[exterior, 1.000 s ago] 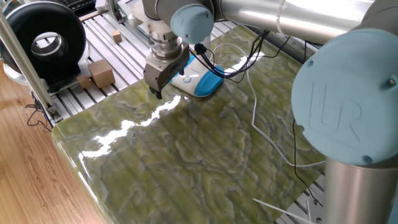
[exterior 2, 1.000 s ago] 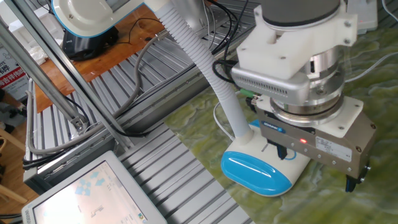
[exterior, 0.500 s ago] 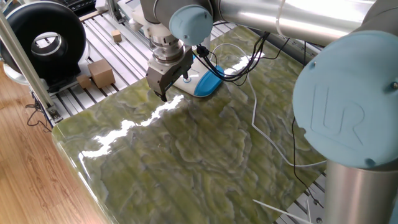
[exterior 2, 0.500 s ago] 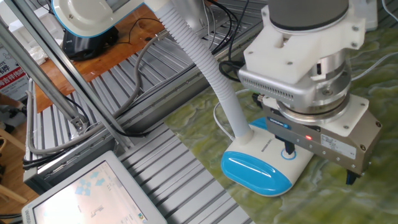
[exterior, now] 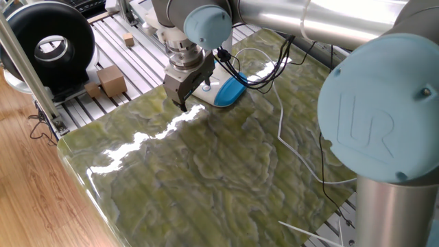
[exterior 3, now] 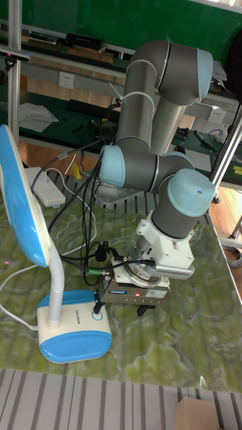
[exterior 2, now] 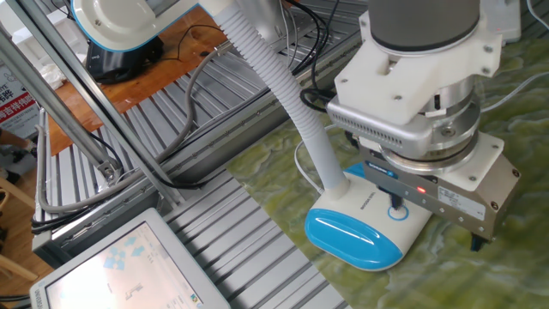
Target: Turn on the desk lamp by pressing the button
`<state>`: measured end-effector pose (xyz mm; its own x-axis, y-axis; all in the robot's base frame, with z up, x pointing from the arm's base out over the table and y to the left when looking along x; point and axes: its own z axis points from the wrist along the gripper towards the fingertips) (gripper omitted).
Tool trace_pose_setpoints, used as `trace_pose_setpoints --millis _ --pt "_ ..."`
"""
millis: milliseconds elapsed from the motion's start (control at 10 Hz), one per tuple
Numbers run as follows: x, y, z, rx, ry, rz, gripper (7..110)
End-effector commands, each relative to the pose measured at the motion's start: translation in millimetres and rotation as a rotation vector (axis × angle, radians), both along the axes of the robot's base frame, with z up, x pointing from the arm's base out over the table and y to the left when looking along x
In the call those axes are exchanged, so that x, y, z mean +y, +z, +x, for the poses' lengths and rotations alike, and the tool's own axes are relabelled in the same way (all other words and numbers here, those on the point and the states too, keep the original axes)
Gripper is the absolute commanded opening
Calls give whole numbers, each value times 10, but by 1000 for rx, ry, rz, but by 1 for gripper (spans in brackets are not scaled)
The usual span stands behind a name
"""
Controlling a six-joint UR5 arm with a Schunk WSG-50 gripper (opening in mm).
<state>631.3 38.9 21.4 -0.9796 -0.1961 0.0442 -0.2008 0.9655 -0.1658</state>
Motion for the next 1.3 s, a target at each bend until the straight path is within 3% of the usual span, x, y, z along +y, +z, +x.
trace_pose_setpoints --millis 0,400,1200 --pt "7 8 22 7 -3 12 110" --pt "106 -30 10 12 -23 48 110" --pt "140 -87 18 11 -26 62 110"
